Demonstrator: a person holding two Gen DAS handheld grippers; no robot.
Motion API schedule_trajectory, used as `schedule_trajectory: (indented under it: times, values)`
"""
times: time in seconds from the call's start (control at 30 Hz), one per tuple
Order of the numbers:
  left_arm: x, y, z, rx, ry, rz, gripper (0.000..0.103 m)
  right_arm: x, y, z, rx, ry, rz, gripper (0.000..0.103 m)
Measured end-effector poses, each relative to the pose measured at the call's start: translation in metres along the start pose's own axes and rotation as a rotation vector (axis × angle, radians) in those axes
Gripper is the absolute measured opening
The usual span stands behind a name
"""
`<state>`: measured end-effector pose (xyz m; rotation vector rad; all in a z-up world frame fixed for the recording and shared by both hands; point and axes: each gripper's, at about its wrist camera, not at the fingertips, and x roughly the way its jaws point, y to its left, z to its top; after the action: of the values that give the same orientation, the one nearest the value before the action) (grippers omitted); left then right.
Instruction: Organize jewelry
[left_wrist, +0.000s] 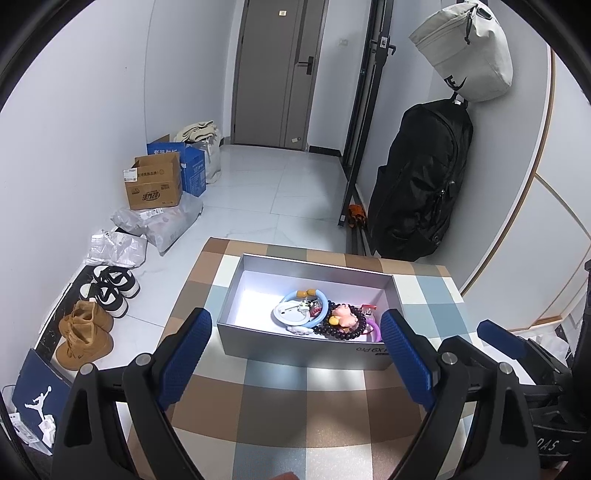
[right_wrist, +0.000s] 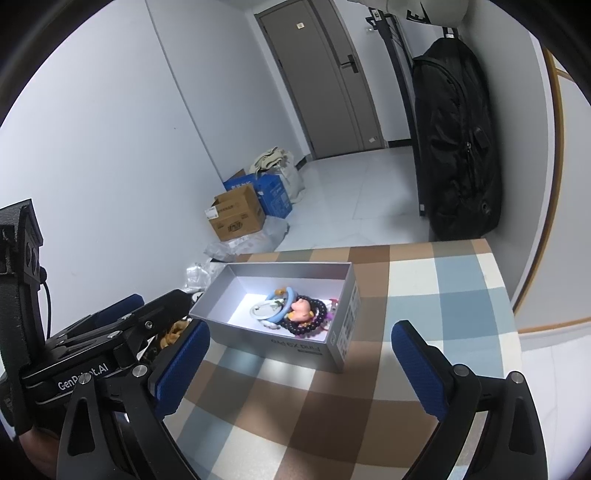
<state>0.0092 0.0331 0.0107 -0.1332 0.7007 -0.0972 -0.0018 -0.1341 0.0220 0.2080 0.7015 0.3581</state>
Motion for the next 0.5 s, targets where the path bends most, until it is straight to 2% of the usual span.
schedule_trajectory:
  times: [0.5]
  values:
    - [-0.0004, 0.0001, -0.0009, -0.006, 0.0, -0.007, 0.09, 0.0012, -0.0011, -0.0004, 0.005, 0.004, -0.003, 0.1]
